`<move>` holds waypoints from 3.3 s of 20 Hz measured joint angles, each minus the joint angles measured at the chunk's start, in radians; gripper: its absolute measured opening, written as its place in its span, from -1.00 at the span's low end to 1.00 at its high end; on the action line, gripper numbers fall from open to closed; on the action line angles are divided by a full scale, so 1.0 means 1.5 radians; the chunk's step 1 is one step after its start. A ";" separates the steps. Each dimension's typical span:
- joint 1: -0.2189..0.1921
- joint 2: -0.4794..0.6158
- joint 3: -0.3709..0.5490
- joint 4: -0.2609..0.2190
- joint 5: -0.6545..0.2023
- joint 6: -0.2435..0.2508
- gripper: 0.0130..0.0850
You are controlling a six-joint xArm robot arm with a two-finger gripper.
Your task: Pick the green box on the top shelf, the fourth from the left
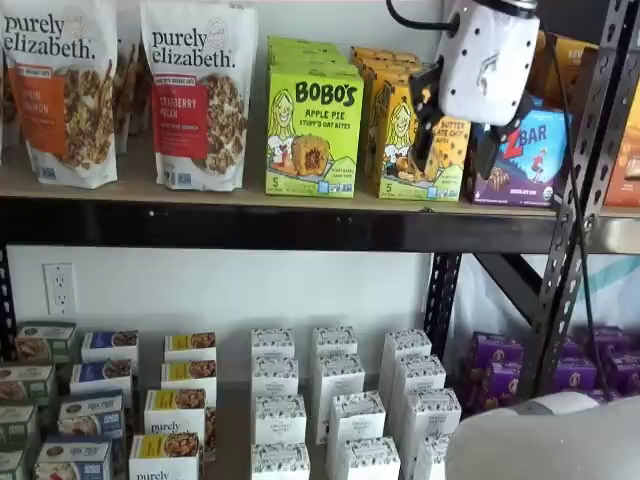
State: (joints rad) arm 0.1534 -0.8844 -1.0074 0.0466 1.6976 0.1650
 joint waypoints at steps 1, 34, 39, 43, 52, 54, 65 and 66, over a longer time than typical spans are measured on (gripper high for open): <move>0.009 -0.001 0.005 -0.004 -0.018 0.008 1.00; 0.150 0.161 -0.062 -0.052 -0.164 0.142 1.00; 0.146 0.176 -0.070 -0.026 -0.170 0.136 1.00; 0.142 0.174 -0.062 -0.010 -0.195 0.129 1.00; 0.171 0.177 -0.062 -0.065 -0.236 0.161 1.00; 0.180 0.177 -0.061 -0.079 -0.252 0.171 1.00; 0.196 0.220 -0.106 -0.097 -0.266 0.188 1.00; 0.194 0.225 -0.113 -0.094 -0.261 0.187 1.00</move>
State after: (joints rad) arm 0.4451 -0.5463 -1.1762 -0.0948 1.3061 0.4448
